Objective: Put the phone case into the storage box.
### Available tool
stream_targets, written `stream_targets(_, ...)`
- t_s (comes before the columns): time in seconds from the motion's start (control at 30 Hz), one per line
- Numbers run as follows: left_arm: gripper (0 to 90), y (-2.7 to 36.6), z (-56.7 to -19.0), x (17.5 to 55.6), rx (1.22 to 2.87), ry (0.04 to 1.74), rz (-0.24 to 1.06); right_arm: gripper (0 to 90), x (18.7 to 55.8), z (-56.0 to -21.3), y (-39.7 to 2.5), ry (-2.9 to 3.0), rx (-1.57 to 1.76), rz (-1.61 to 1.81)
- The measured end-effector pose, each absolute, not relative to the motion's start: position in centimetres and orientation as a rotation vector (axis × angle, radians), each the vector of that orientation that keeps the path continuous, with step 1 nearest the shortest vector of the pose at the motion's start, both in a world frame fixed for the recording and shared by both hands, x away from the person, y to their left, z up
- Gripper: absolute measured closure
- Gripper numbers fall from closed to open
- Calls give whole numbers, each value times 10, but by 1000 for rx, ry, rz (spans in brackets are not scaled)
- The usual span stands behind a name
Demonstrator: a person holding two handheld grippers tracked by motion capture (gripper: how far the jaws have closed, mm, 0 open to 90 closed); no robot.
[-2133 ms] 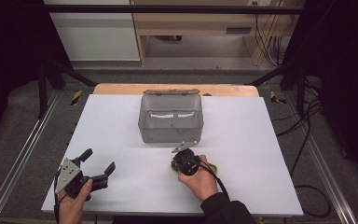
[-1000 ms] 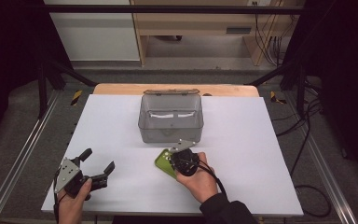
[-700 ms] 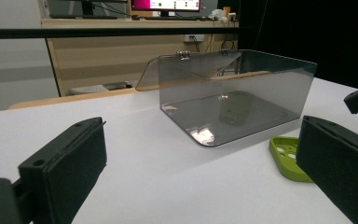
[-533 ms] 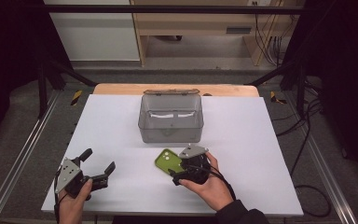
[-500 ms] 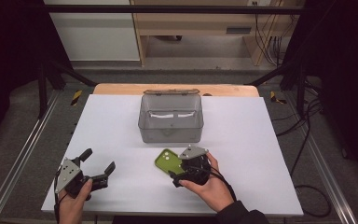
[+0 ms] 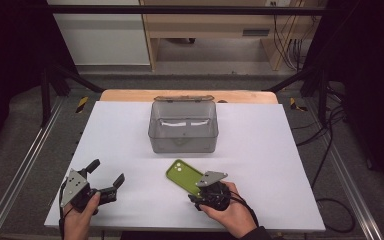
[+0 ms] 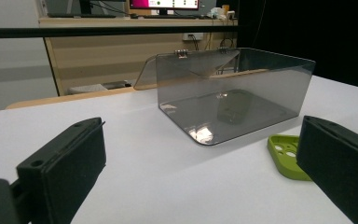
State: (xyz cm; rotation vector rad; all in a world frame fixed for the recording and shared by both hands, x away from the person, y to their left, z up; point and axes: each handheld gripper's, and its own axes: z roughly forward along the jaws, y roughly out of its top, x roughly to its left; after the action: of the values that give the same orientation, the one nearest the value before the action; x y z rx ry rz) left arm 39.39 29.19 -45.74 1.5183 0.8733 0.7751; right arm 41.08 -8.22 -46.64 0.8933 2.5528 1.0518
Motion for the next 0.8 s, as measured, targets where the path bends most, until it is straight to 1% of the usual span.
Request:
stream_targets(0.07, 13, 292, -457, 394, 1519, 872, 775, 605, 412, -470, -83, 2554, 894, 1039)
stream_targets(0.27, 13, 292, -458, 394, 1520, 872, 773, 750, 408, -473, -79, 2577, 866, 1039)
stream_targets(0.4, 13, 291, -457, 394, 1523, 869, 771, 813, 407, -474, -78, 2567, 826, 1011)
stream_targets(0.57, 13, 290, -457, 394, 1528, 870, 770, 862, 406, -475, -77, 2543, 802, 984)
stream_targets(0.8, 14, 289, -457, 394, 1535, 872, 761, 873, 406, -475, -78, 2542, 808, 995)
